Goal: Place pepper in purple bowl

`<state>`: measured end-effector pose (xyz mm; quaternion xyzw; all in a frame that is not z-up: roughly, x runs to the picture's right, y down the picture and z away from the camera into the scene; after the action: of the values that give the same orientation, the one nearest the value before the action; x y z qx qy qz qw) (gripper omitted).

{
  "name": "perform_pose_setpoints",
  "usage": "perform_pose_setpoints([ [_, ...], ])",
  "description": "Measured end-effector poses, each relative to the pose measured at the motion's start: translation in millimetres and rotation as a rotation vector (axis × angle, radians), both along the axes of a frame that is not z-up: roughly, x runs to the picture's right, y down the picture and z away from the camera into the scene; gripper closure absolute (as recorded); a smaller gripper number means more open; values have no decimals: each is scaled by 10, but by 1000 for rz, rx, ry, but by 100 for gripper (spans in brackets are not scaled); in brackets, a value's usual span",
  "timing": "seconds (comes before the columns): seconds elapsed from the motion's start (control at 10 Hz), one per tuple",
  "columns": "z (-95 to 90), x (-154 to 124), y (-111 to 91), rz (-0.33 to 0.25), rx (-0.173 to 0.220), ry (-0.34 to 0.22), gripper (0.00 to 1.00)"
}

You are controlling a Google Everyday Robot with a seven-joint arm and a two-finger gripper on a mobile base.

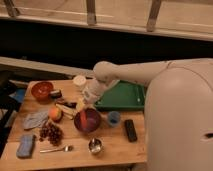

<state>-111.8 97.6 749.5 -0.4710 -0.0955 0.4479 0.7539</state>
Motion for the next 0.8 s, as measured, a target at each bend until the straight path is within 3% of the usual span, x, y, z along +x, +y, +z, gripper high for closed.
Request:
perform_pose_setpoints([
  [0.2, 70, 53, 42, 36, 17, -16, 35],
  [0.8, 61, 21, 45, 33, 18, -21, 35],
])
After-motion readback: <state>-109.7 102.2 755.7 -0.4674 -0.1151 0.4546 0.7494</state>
